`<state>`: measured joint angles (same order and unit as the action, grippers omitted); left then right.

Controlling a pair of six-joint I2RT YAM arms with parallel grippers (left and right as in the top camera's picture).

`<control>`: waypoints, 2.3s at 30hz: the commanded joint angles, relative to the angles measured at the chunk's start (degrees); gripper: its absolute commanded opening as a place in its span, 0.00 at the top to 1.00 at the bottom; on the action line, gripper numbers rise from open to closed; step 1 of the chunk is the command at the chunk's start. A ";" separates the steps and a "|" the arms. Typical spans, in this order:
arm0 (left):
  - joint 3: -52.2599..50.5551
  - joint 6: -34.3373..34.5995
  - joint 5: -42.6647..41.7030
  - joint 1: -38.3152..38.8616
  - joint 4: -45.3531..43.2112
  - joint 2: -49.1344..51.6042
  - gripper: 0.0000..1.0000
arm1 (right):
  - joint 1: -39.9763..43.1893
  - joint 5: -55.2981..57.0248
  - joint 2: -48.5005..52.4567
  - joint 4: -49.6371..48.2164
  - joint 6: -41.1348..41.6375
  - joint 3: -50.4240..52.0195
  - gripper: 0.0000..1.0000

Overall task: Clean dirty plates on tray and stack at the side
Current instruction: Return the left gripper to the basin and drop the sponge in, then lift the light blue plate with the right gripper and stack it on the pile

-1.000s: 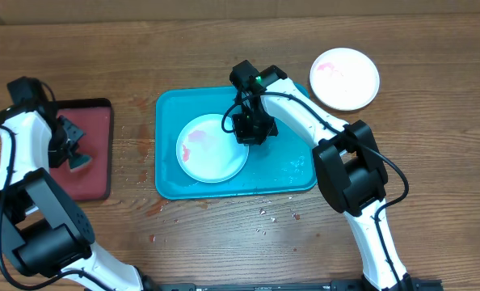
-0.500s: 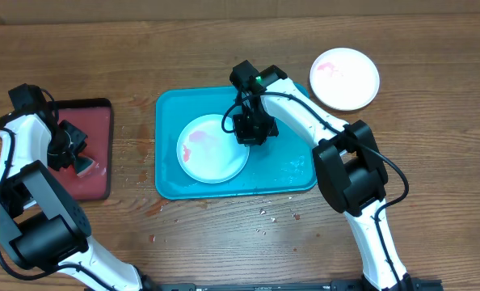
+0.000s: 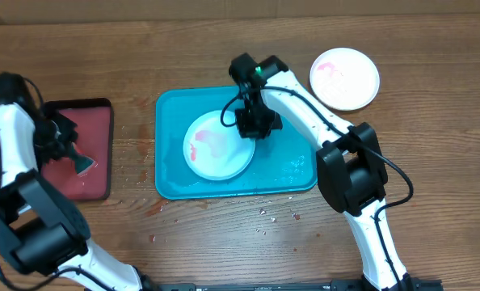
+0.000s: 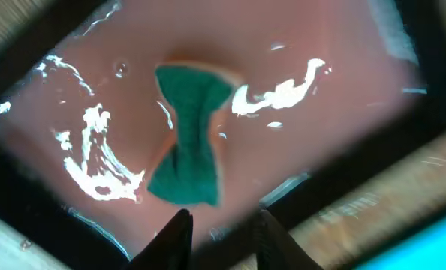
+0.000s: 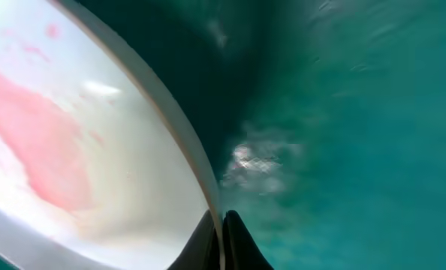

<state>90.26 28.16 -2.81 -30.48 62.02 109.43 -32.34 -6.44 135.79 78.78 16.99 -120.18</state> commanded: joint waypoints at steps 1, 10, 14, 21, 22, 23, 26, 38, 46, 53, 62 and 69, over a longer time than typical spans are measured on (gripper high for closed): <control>5.79 0.15 -4.11 -0.68 2.49 -5.53 0.59 | -1.36 11.47 -2.45 3.74 1.33 -8.70 0.96; 6.10 0.17 -4.48 -0.63 2.64 -6.58 0.00 | -9.68 44.94 -2.73 17.53 5.73 -22.82 0.96; 6.10 0.17 -4.48 -0.63 2.62 -6.58 0.00 | -13.38 56.92 -2.78 18.27 5.49 -23.23 0.96; 6.10 0.15 -4.48 -0.63 2.62 -6.58 0.00 | -19.52 78.55 -2.78 18.25 5.07 -23.21 0.96; 6.10 0.17 -4.48 -0.63 2.62 -6.58 0.00 | -20.17 80.74 -2.78 18.25 5.07 -23.21 0.96; 6.10 0.15 -4.48 -0.63 2.62 -6.58 0.00 | -20.81 82.77 -2.78 18.27 5.07 -23.21 0.96; 6.10 0.15 -4.48 -0.63 2.62 -6.58 0.00 | -22.16 85.31 -2.78 18.21 2.75 -23.21 0.96; 6.10 0.17 -4.48 -0.63 2.62 -6.58 0.00 | -21.38 82.31 -2.78 17.51 0.46 -23.21 0.96; 6.10 0.17 -4.48 -0.63 2.62 -6.58 0.00 | -2.21 58.69 -2.78 12.17 11.37 -23.17 0.96; 6.10 0.15 -4.48 -0.63 2.62 -6.58 0.00 | 20.68 16.48 -2.75 6.62 11.26 -22.64 0.96; 6.10 0.17 -4.48 -0.63 2.62 -6.58 0.01 | 38.71 -0.55 -2.75 5.25 5.22 -19.30 0.96; 6.10 0.15 -4.48 -0.63 2.62 -6.58 0.00 | 40.61 -0.04 -2.75 2.69 5.31 -14.95 0.96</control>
<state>95.94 28.49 -6.90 -30.89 64.73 102.94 8.93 -4.14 135.26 82.72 23.07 -136.94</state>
